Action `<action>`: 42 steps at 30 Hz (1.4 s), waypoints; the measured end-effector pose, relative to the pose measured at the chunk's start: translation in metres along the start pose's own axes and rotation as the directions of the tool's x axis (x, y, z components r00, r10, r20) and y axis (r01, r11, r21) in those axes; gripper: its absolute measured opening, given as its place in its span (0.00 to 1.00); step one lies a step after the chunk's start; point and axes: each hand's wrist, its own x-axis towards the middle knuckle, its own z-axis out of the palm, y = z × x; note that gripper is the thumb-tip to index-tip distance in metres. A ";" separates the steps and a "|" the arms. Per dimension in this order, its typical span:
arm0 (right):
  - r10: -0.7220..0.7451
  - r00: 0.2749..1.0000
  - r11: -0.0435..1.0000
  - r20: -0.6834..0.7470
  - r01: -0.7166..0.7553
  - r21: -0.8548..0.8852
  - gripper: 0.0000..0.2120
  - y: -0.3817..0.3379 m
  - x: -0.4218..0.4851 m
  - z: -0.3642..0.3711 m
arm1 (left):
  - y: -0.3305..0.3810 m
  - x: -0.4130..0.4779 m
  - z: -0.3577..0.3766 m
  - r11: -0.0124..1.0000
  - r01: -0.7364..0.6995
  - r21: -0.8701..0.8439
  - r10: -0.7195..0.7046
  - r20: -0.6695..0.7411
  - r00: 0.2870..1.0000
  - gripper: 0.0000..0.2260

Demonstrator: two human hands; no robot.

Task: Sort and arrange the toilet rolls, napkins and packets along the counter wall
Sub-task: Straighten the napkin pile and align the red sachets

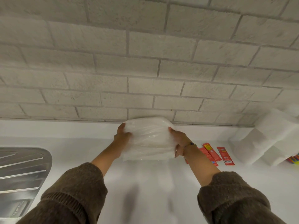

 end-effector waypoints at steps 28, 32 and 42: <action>0.029 0.995 0.995 0.100 -0.039 0.097 0.48 0.017 0.009 0.014 | -0.027 0.030 -0.005 0.850 -0.039 -0.525 0.054 0.013 0.998 0.14; 0.031 0.989 0.996 0.148 -0.043 0.079 0.54 0.024 0.016 0.015 | -0.035 0.032 -0.006 0.858 -0.074 -0.509 0.109 0.039 0.993 0.15; -0.037 0.972 0.988 0.231 0.001 0.154 0.39 0.022 0.003 0.018 | -0.039 0.026 -0.009 0.836 -0.169 -0.521 0.240 0.071 0.968 0.25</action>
